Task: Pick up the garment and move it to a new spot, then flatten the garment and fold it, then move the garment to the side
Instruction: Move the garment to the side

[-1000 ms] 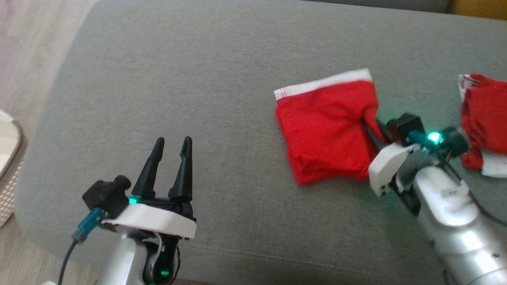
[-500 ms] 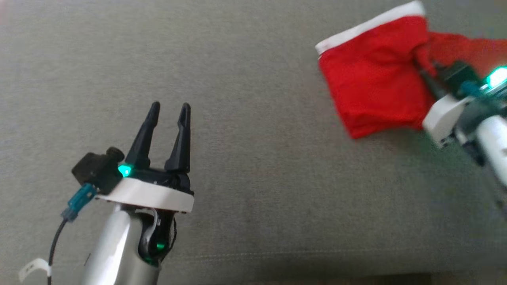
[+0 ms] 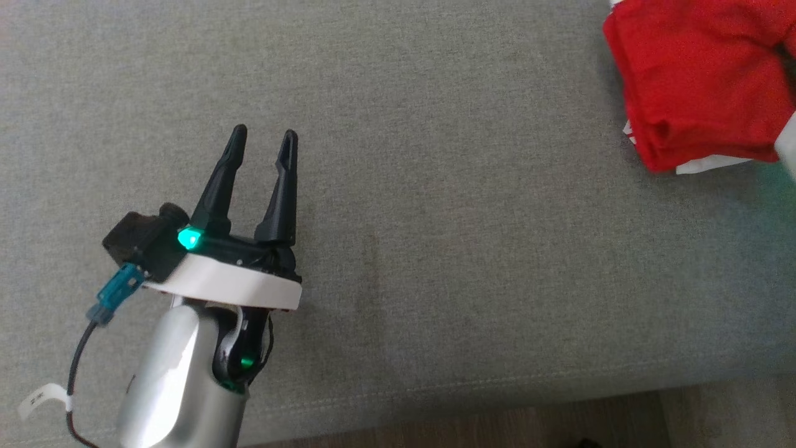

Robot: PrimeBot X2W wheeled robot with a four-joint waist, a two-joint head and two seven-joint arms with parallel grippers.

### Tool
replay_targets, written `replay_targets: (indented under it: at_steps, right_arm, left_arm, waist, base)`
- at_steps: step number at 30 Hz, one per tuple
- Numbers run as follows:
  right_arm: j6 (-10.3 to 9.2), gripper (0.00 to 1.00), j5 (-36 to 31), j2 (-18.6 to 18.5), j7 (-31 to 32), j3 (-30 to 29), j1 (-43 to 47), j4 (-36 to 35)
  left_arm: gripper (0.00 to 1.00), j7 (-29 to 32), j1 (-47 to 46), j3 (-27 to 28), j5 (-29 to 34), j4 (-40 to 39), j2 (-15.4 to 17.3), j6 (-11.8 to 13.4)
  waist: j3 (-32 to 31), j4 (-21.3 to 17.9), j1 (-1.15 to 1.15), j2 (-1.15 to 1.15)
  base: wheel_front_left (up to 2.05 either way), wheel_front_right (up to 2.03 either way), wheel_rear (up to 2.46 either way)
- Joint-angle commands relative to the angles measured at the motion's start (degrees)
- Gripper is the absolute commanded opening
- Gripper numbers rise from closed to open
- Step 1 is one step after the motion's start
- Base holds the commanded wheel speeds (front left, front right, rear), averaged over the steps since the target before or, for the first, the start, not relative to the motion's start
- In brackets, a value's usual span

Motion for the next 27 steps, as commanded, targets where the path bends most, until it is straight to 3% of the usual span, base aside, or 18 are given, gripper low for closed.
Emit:
replay_targets:
  at_steps: [1, 12, 13, 14, 27]
  right_arm:
    - [-0.04, 0.0, 0.4, -2.33, 0.73, -0.84, 0.16, -1.5]
    - [-0.04, 0.0, 2.05, -0.76, 8.38, -8.32, 4.19, -1.42]
    - [-0.04, 0.45, 1.83, -0.57, 8.37, -9.09, 4.63, -1.77]
    - [-0.04, 1.0, 1.73, -0.16, 8.37, -10.12, 4.96, -2.09]
    - [-0.04, 1.0, -4.54, 3.59, 8.95, -19.94, 7.4, -8.22]
  left_arm:
    - [1.0, -0.33, -1.28, 2.19, 0.67, -1.71, 0.44, -0.31]
    - [1.0, -0.33, -1.91, 2.24, 0.77, -1.35, 0.44, -0.67]
    - [1.0, -0.33, -2.0, 2.16, 0.73, -1.26, 0.44, -0.69]
    - [1.0, -0.33, -2.08, 2.28, 0.6, -1.26, 0.44, -0.7]
    - [1.0, -0.33, -0.24, 3.29, -1.25, -0.21, 0.44, -0.58]
  waist:
    - [0.24, -0.06, -0.01, 0.0]
    - [1.62, 0.65, -0.01, 0.0]
    - [1.57, 0.79, -0.01, 0.0]
    - [1.49, 0.88, -0.01, 0.0]
    - [-3.69, 1.87, -0.01, 0.0]
  base:
    - [0.0, 0.0, 0.0]
    - [0.0, 0.0, 0.0]
    - [0.0, 0.0, 0.0]
    - [0.0, 0.0, 0.0]
    - [0.0, 0.0, 0.0]
